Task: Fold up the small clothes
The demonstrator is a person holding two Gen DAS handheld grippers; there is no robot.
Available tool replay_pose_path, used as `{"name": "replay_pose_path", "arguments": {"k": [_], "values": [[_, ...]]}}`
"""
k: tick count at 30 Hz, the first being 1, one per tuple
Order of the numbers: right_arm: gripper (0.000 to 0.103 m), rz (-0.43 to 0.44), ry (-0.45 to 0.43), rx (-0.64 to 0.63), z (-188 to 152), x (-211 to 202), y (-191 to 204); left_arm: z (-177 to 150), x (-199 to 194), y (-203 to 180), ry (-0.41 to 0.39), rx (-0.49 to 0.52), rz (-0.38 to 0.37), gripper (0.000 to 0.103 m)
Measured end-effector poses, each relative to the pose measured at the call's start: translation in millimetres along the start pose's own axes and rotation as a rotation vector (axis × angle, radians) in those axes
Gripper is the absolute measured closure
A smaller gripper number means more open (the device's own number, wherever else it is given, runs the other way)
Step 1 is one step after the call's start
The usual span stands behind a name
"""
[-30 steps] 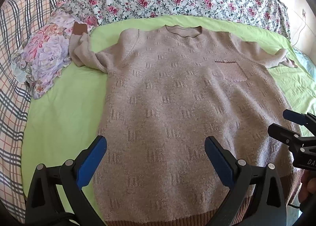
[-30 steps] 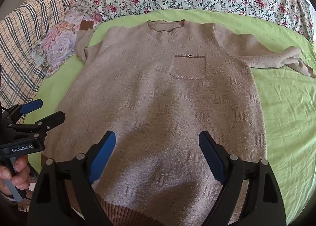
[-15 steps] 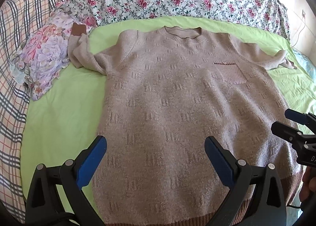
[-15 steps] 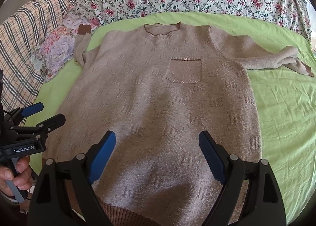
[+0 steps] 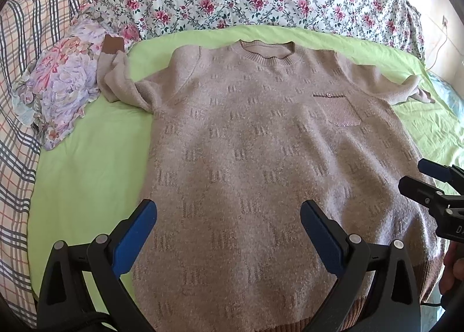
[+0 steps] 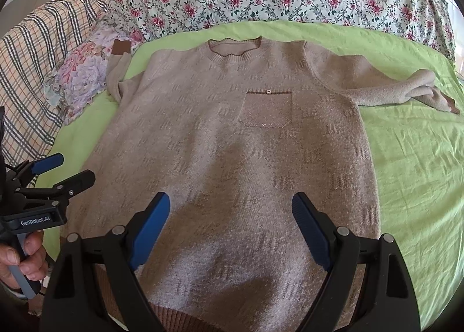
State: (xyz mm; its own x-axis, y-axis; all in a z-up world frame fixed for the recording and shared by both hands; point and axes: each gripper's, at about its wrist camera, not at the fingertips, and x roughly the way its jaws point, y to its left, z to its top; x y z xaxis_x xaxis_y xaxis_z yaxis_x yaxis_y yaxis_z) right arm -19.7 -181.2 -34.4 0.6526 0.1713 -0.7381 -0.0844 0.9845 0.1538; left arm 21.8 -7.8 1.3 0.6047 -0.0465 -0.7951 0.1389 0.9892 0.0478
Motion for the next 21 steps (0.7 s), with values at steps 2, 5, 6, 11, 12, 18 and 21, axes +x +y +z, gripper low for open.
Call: {"name": "replay_pose_path", "arguments": {"k": [2,5,6,11,12,18,21], "values": [[0.017,-0.006,0.012,0.002,0,2,-2,0,3,1,0.009,-0.003,-0.004,0.003],[0.017,-0.004,0.013,0.015,1,1,-4,2,5,2,0.010,-0.011,-0.015,0.003],[0.017,-0.003,0.020,0.019,2,2,-4,2,7,1,0.011,-0.012,-0.015,0.003],[0.017,0.013,0.023,0.040,3,3,-8,5,12,0,0.022,-0.016,-0.016,0.003],[0.017,0.018,0.019,0.047,3,2,-10,5,12,0,0.021,-0.018,-0.020,0.003],[0.017,0.032,0.011,0.088,6,2,-21,7,19,-2,0.047,0.001,0.004,0.003],[0.017,0.045,0.002,0.113,7,2,-28,10,23,-4,0.053,0.004,0.007,0.003]]}}
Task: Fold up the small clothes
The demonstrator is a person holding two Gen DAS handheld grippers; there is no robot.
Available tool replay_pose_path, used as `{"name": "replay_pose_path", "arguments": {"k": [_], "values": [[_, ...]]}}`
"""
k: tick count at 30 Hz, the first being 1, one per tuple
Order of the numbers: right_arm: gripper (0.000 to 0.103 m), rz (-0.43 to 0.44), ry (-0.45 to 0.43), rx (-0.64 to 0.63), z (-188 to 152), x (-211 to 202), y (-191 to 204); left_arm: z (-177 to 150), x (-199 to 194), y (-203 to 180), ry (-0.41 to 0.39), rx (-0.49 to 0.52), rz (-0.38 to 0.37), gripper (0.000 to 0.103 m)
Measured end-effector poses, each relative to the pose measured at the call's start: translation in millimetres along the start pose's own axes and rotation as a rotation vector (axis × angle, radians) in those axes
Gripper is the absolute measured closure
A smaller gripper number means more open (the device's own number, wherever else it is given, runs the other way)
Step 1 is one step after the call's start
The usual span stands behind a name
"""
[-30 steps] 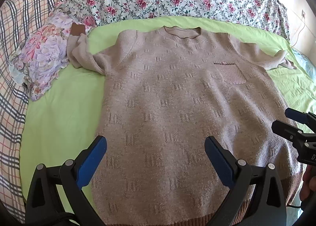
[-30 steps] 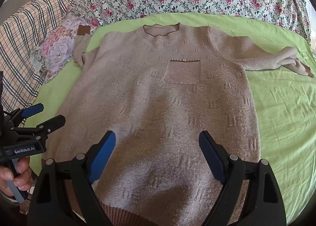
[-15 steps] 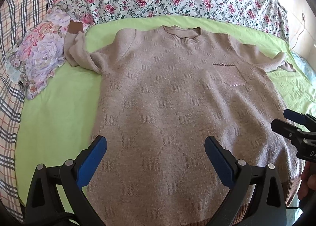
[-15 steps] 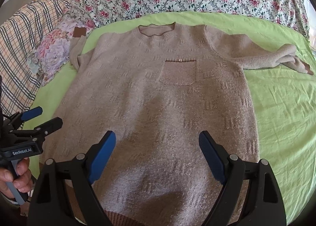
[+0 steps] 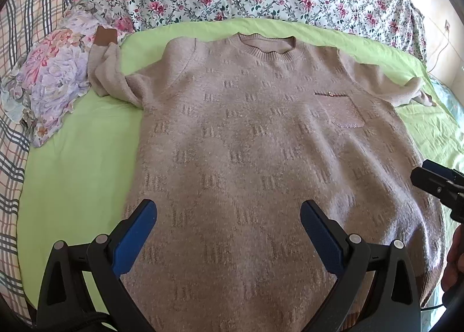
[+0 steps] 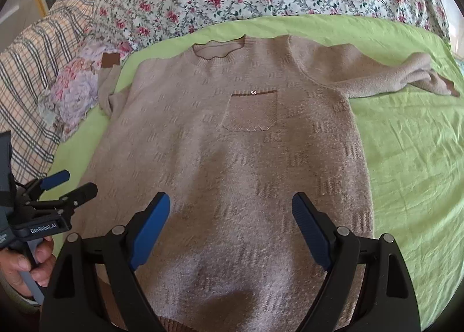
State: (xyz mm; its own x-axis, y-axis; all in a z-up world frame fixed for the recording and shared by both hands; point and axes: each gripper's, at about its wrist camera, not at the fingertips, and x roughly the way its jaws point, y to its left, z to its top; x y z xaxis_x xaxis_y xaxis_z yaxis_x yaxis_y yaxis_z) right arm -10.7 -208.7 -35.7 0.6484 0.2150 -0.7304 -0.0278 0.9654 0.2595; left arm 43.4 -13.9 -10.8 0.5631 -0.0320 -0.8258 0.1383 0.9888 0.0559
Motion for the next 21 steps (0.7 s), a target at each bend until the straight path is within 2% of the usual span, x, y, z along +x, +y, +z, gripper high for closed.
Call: {"name": "replay_pose_path", "arguments": {"k": [6,10,16,21], "values": [[0.017,0.019,-0.006,0.070,8,-1,-22,8,6,-1,-0.007,-0.002,-0.004,0.003],[0.017,0.046,-0.042,0.177,24,-8,-61,16,11,-1,-0.005,-0.011,-0.008,0.003],[0.020,-0.071,-0.142,0.381,62,-36,-162,26,20,-6,-0.006,-0.005,-0.010,0.003],[0.036,-0.152,-0.234,0.482,92,-54,-244,36,29,-15,0.002,0.002,-0.015,0.003]]}}
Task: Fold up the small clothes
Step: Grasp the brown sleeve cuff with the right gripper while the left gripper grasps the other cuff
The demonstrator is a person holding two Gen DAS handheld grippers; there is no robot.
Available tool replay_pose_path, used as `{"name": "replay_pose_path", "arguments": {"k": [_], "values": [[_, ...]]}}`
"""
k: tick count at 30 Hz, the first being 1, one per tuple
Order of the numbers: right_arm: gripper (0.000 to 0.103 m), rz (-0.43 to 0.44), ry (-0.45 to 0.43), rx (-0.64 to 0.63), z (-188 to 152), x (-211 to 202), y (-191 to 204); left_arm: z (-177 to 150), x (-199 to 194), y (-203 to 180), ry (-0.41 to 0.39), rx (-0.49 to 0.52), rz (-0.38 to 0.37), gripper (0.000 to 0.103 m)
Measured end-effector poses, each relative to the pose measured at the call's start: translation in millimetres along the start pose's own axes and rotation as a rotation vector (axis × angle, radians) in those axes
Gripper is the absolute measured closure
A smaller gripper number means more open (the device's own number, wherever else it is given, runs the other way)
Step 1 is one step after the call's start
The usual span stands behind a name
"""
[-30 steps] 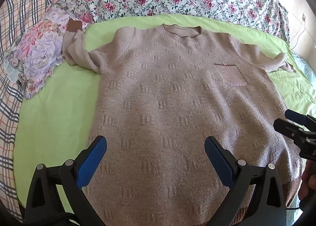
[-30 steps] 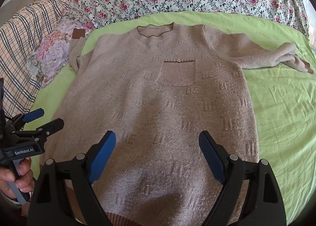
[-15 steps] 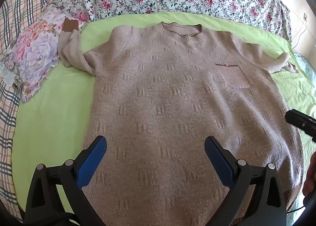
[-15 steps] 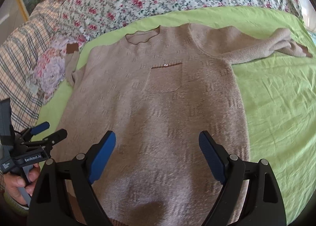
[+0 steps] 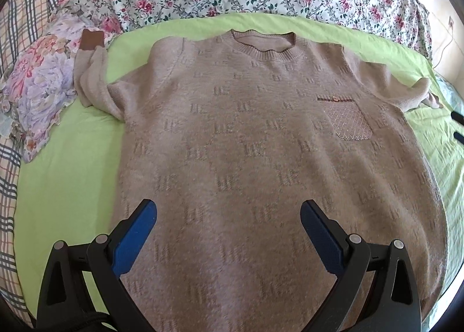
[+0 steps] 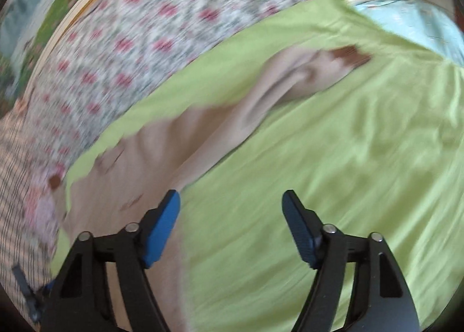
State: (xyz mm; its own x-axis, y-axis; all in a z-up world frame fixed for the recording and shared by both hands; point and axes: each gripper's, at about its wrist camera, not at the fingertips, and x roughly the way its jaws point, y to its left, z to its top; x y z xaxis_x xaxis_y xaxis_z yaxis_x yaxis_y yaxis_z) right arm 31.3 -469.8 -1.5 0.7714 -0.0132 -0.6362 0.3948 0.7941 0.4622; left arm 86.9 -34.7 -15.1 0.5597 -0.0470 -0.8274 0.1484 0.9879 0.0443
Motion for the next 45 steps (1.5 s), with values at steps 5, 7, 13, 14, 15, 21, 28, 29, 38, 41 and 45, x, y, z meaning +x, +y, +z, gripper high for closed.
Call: {"name": "replay_pose_path", "arguments": {"k": [5,7,13,14,15,21,28,29,38,41,45], "values": [[0.059,-0.047,-0.031,0.184,61,36,-74,6,8,-11,0.004,0.029,0.007,0.003],[0.060,-0.090,-0.073,0.234,83,51,-101,8,12,-13,0.010,0.032,0.015,0.003],[0.060,-0.106,-0.090,0.363,129,100,-162,11,35,-15,0.067,0.017,0.034,0.003],[0.061,-0.104,-0.088,0.370,132,106,-166,12,39,-16,0.072,0.013,0.031,0.003],[0.070,-0.101,-0.103,0.365,135,111,-167,12,42,-18,0.077,0.010,0.029,0.003],[0.096,0.007,-0.146,0.213,130,87,-124,15,41,-24,0.063,0.013,-0.004,0.003],[0.096,0.267,-0.036,-0.017,80,69,11,11,32,-18,0.043,-0.005,-0.048,0.003],[0.096,0.310,-0.004,-0.042,67,71,33,11,29,-16,0.037,-0.010,-0.055,0.003],[0.096,0.643,0.304,-0.214,-45,128,239,8,2,22,-0.030,-0.078,-0.122,0.003],[0.096,0.698,0.401,-0.247,-77,152,295,9,1,41,-0.032,-0.121,-0.149,0.003],[0.096,0.714,0.513,-0.279,-117,189,349,11,8,66,-0.028,-0.177,-0.175,0.003]]}}
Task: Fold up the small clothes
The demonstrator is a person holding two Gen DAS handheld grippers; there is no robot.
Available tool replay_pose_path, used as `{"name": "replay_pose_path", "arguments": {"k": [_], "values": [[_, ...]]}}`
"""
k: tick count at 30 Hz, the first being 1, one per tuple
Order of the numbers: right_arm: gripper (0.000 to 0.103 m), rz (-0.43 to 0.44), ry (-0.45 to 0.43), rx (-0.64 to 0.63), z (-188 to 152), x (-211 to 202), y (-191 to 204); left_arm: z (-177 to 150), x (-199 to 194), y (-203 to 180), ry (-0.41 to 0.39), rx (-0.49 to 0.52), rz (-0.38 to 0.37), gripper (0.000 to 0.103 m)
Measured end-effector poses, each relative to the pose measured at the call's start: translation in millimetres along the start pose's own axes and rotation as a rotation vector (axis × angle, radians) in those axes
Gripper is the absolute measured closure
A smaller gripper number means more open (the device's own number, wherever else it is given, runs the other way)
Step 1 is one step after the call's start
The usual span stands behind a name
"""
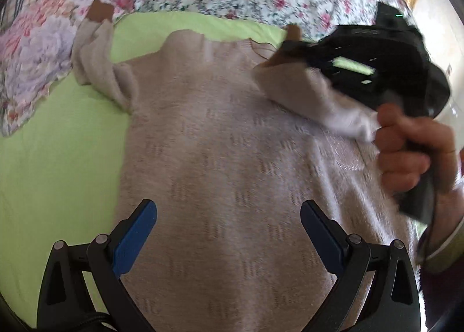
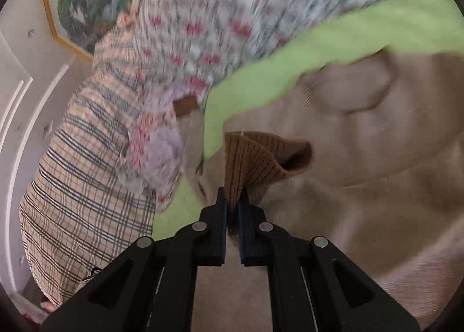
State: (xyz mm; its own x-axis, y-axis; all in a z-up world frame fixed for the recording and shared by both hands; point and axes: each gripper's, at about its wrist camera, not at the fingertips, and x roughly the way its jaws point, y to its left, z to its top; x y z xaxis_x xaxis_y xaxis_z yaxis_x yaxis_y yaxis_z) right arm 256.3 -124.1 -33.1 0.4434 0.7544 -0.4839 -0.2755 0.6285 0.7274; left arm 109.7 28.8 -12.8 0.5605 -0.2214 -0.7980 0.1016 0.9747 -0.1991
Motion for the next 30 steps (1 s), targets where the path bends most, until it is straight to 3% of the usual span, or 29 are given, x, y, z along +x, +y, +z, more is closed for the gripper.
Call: {"name": "replay_pose_path", "arguments": {"k": [3,7,9,10,14,19,21,22,23,24,25,28,30], "values": [[0.095,-0.001,0.067,0.008,-2,35,-1,6,6,16,0.007,-0.047,-0.038,0.003],[0.085,-0.031,0.109,0.060,-3,42,-14,20,21,31,0.025,-0.115,-0.109,0.003],[0.059,-0.022,0.078,0.104,0,27,-26,31,31,35,0.040,-0.145,-0.149,0.003],[0.055,-0.024,0.059,0.109,-1,20,-26,36,36,35,0.043,-0.157,-0.167,0.003],[0.054,-0.025,-0.024,0.138,-13,-29,-35,64,65,30,0.058,-0.189,-0.241,0.003],[0.054,-0.081,-0.125,0.130,-39,-90,-37,84,114,19,0.103,-0.168,-0.182,0.005],[0.054,-0.106,-0.161,0.137,-47,-112,-41,86,114,17,0.052,-0.137,-0.160,0.013],[0.054,-0.129,-0.184,0.140,-51,-125,-45,88,114,15,0.030,-0.114,-0.155,0.033],[0.054,-0.164,-0.212,0.144,-55,-141,-50,89,114,14,0.017,-0.092,-0.163,0.068],[0.054,-0.199,-0.240,0.147,-58,-156,-55,91,115,13,0.020,-0.078,-0.188,0.091],[0.054,-0.219,-0.256,0.148,-58,-164,-57,95,115,13,0.023,-0.073,-0.209,0.097],[0.054,-0.334,-0.329,0.145,-57,-202,-69,104,86,12,-0.101,-0.041,-0.197,0.097],[0.054,-0.434,-0.350,0.153,-53,-219,-81,105,89,16,-0.094,-0.017,-0.140,0.096]]}}
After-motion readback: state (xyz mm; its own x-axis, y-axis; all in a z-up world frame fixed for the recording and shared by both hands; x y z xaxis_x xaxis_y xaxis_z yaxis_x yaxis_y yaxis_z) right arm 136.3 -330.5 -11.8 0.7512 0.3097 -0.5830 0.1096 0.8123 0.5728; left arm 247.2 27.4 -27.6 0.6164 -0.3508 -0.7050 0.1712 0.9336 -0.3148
